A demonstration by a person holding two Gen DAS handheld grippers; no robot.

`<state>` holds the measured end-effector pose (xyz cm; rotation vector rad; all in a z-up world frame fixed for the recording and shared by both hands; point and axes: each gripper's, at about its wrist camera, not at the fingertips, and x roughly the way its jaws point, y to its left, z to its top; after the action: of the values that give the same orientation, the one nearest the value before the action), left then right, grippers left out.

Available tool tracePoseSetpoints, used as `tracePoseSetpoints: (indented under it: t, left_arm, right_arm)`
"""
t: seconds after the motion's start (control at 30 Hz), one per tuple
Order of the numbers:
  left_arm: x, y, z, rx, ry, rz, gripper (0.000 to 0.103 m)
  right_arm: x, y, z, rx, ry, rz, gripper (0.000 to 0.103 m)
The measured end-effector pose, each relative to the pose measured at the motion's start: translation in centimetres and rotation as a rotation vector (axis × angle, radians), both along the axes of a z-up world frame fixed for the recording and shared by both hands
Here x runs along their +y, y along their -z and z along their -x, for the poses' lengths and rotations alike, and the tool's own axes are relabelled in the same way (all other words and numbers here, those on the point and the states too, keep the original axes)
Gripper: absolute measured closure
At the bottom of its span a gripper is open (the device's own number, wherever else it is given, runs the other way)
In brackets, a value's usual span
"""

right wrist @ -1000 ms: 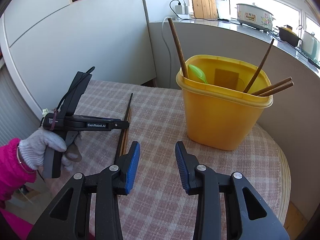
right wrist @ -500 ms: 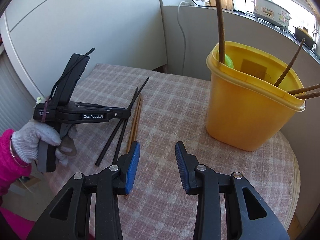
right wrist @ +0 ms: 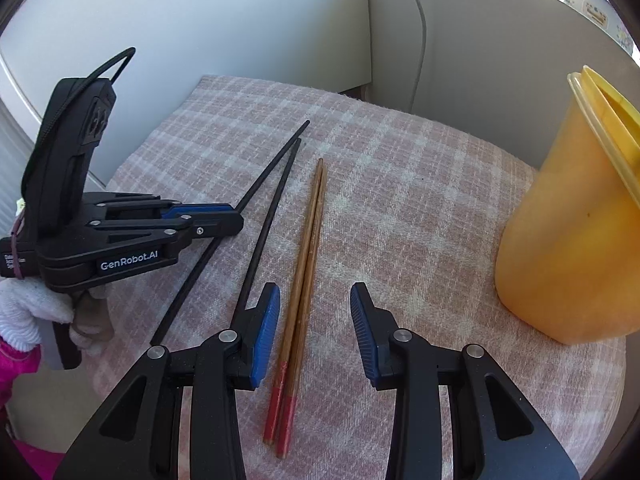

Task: Organize utensils
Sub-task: 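Close the left tool on a black chopstick while the right tool grasps a wooden chopstick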

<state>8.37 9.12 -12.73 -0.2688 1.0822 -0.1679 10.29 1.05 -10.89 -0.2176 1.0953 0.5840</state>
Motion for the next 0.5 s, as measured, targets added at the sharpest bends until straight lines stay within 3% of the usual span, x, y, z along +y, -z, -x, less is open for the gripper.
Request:
tracePoseSetpoints:
  t: [0.2, 0.5]
  left_arm:
    - [1.0, -0.2, 0.7, -0.004, -0.007, 0.007, 0.096]
    - [0.7, -0.3, 0.8, 0.006, 0.000, 0.000, 0.096]
  right_arm:
    - [1.0, 1.6, -2.0, 0.061, 0.028, 0.011, 0.078]
    - [2.0, 2.4, -3.0, 0.115, 0.015, 0.006, 0.079]
